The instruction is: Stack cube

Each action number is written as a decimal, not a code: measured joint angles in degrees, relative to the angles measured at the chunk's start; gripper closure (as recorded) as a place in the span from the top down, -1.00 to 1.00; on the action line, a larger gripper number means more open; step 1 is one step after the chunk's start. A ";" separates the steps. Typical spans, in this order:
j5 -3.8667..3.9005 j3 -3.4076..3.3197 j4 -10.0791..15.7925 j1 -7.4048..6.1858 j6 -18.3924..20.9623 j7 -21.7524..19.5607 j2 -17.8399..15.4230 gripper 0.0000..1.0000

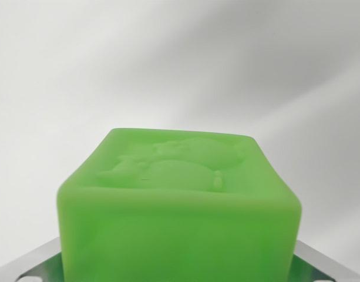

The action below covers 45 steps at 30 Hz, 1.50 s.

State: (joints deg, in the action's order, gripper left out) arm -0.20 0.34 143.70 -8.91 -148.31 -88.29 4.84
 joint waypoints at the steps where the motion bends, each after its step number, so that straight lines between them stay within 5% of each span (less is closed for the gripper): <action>1: 0.01 0.12 0.13 -0.15 -0.11 0.28 -0.02 -1.00; 45: 0.80 4.79 3.54 -5.70 -3.44 9.96 -0.19 -1.00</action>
State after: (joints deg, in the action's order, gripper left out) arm 0.60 5.13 147.23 -14.62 -151.75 -78.33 4.65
